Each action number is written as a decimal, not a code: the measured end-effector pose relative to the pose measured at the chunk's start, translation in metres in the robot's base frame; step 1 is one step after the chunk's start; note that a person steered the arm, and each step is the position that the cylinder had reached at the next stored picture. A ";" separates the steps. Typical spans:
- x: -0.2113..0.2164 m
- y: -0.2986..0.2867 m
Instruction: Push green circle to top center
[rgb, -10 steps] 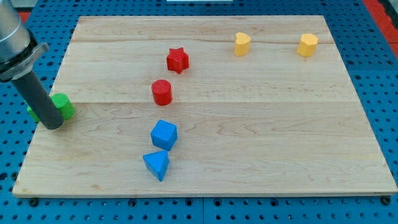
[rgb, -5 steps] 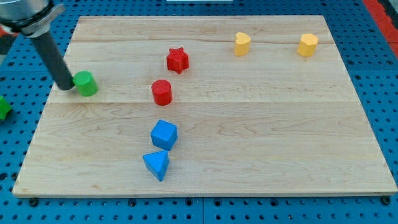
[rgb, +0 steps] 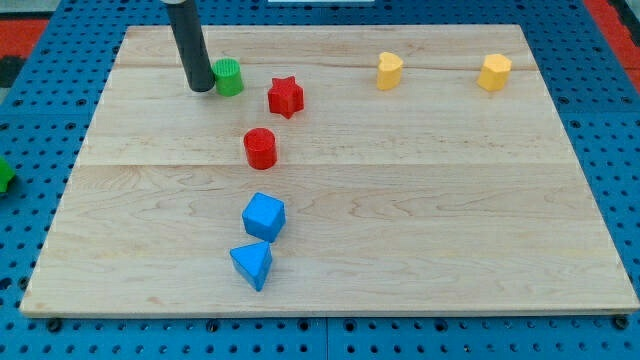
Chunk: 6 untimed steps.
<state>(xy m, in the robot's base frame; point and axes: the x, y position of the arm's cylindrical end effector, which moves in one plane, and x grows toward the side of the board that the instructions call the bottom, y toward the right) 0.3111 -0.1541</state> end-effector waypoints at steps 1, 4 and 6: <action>-0.013 0.033; -0.052 0.057; -0.046 0.058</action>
